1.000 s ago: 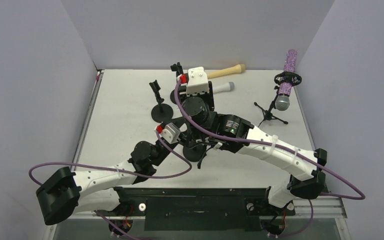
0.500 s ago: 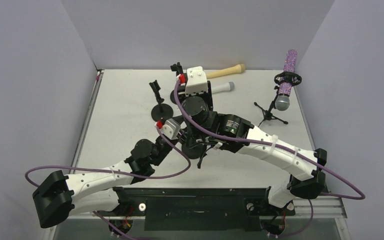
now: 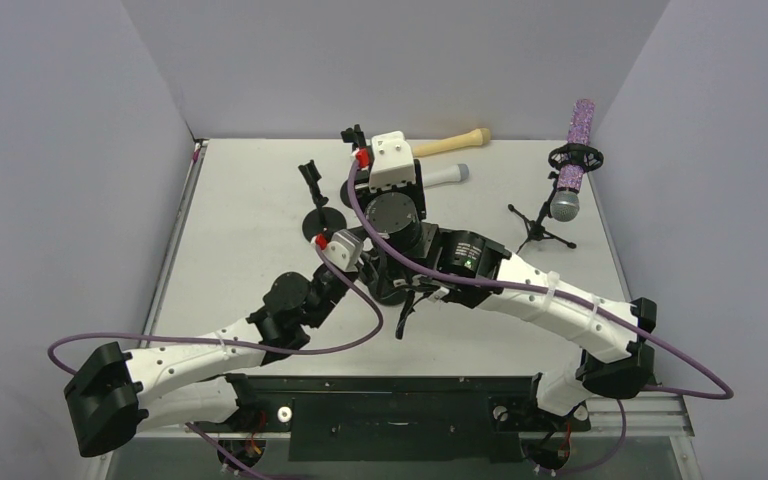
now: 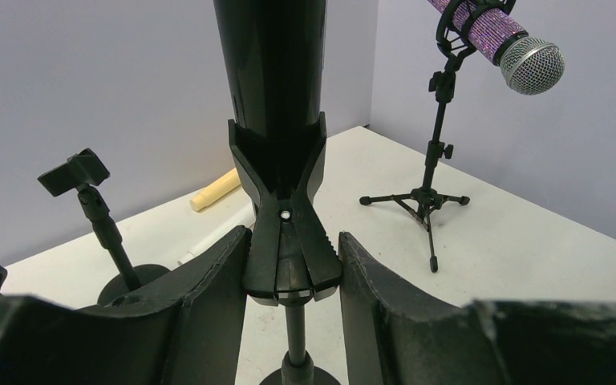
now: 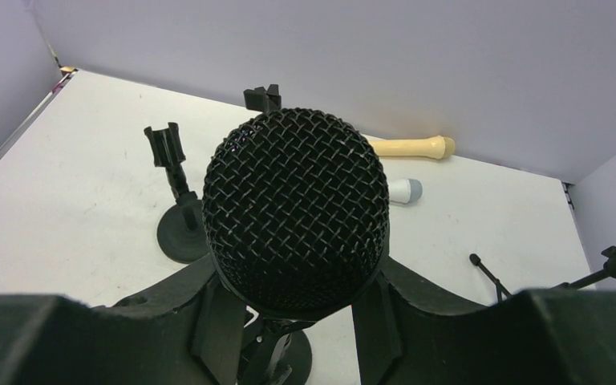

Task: Remove the microphone from the stand

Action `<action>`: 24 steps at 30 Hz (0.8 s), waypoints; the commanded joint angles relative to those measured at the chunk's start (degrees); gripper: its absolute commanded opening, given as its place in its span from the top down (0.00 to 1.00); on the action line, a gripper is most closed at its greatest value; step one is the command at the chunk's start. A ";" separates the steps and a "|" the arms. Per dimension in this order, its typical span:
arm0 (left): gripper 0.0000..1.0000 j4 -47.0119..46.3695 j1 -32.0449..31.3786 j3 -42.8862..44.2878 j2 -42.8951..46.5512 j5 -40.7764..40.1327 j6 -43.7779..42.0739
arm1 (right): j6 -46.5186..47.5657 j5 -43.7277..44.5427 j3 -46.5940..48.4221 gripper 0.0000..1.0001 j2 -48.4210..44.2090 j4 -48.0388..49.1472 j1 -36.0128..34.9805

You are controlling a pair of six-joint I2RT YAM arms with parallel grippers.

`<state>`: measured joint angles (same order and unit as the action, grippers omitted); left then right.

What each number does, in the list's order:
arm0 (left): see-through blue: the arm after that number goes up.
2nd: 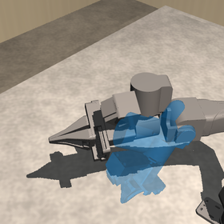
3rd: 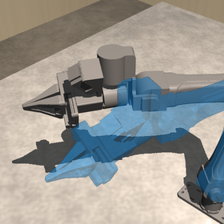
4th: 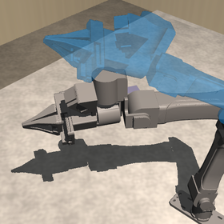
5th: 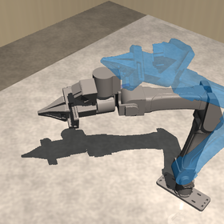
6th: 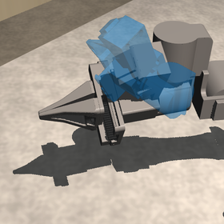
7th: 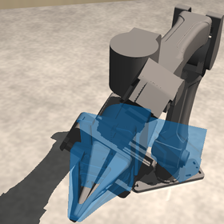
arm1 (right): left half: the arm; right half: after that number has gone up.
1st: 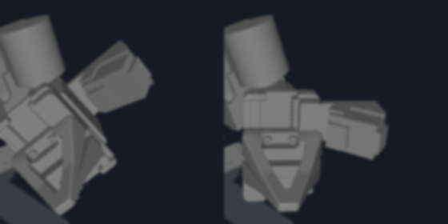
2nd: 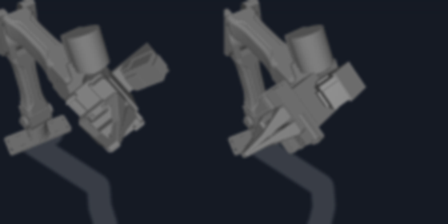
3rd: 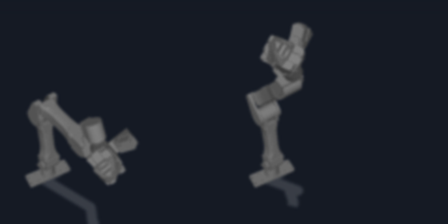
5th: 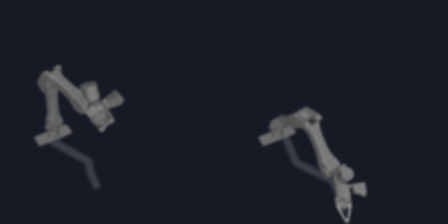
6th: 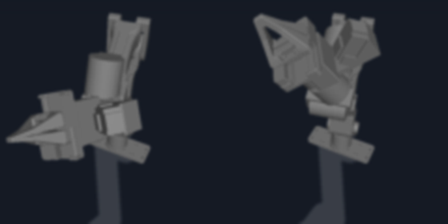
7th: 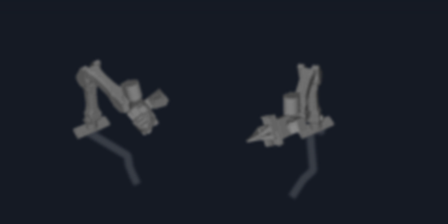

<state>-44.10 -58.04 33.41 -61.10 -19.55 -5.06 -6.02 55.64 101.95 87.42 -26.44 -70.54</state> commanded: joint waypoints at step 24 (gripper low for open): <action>0.45 -10.89 1.13 -1.89 -2.04 0.11 -0.50 | -5.05 9.19 8.70 1.00 -0.96 -1.81 -1.48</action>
<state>-48.73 -57.52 32.69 -62.70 -19.05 -5.13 -10.33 61.06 106.61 87.18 -30.15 -71.68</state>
